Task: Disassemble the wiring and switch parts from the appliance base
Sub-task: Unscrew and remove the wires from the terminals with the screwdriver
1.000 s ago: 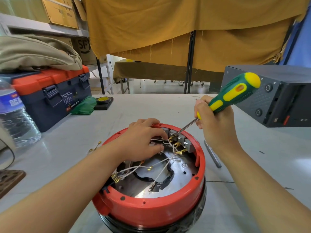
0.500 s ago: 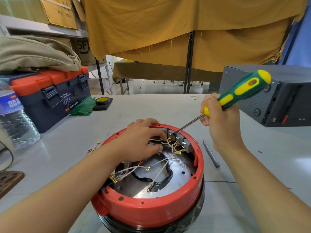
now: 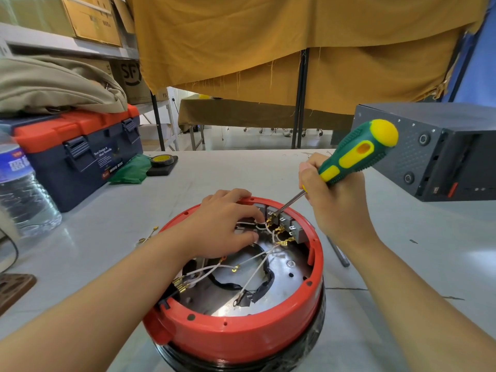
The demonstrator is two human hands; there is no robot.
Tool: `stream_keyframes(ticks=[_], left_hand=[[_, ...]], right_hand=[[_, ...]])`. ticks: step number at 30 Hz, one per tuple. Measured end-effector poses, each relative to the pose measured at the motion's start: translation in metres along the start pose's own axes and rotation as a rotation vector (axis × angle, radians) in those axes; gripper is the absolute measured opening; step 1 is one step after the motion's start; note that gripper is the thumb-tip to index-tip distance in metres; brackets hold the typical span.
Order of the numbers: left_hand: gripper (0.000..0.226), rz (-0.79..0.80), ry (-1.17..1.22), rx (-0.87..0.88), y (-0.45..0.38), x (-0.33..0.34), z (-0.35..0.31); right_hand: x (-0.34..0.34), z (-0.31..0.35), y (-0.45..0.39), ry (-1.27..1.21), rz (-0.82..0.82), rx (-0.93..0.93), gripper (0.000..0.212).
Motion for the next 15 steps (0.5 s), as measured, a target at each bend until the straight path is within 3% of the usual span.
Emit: stream_keyframes(ticks=[6, 15], left_hand=[[0.032, 0.006, -0.012, -0.004, 0.0, 0.0, -0.001], [0.033, 0.01, -0.013, -0.006, 0.0, -0.001, -0.002]], right_hand=[[0.002, -0.008, -0.003, -0.087, 0.029, 0.097, 0.029], [-0.006, -0.025, -0.006, -0.205, -0.087, 0.274, 0.024]])
Point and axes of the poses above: each hand's wrist, its own y-axis away from the middle knuckle, its own x-axis out of the palm, z = x × y, the point moved 4 cm from there along -y, towards the middle knuckle, and after that the axes turned 3 degrees about -x, right-handed, at the moved point
